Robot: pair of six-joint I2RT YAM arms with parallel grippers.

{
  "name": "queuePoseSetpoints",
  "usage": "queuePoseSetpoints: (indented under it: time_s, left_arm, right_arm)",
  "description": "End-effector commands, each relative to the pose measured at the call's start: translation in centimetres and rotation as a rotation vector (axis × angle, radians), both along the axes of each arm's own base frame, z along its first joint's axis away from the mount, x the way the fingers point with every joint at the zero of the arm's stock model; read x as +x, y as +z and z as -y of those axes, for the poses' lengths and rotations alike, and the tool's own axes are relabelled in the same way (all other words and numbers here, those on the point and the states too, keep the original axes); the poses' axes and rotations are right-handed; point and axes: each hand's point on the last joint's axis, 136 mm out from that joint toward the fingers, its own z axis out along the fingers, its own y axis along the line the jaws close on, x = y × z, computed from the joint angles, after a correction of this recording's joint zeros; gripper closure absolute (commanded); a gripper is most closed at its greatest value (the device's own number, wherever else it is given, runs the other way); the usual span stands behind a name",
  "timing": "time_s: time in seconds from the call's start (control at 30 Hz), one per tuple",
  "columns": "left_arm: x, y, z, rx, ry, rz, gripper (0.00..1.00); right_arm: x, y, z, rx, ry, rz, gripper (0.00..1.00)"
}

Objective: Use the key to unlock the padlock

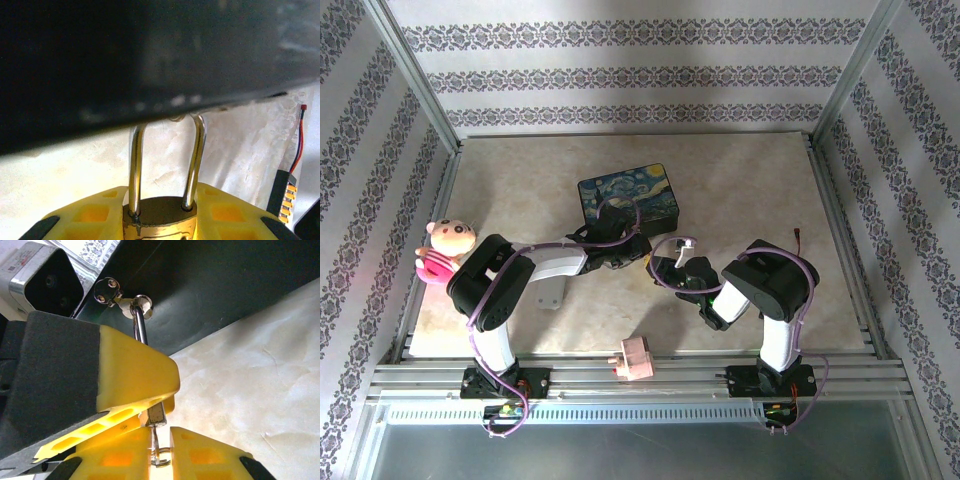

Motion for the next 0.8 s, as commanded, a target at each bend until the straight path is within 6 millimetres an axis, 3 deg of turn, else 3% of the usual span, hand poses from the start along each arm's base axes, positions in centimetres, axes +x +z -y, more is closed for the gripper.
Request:
queuePoseSetpoints:
  time_s: [0.0, 0.17, 0.33, 0.47, 0.77]
  left_arm:
    - [-0.5, 1.0, 1.8, -0.107, -0.024, -0.038, 0.76]
    - [-0.5, 0.9, 1.8, -0.109, -0.025, -0.04, 0.76]
    - [-0.7, 0.7, 1.8, -0.115, -0.026, -0.047, 0.74]
    - [-0.8, 0.6, 1.8, -0.12, -0.027, -0.047, 0.57]
    - [-0.7, 0.7, 2.0, -0.148, -0.033, -0.031, 0.33]
  right_arm:
    - [0.3, 0.5, -0.3, 0.03, 0.001, 0.013, 0.82]
    - [0.4, 0.4, -0.7, 0.034, 0.01, 0.011, 0.84]
    - [0.7, 1.4, -1.6, 0.05, 0.032, 0.04, 0.99]
    - [1.0, 1.9, -1.8, 0.061, 0.034, 0.051, 1.0]
    - [1.4, 2.5, -1.5, 0.065, 0.005, 0.068, 1.0]
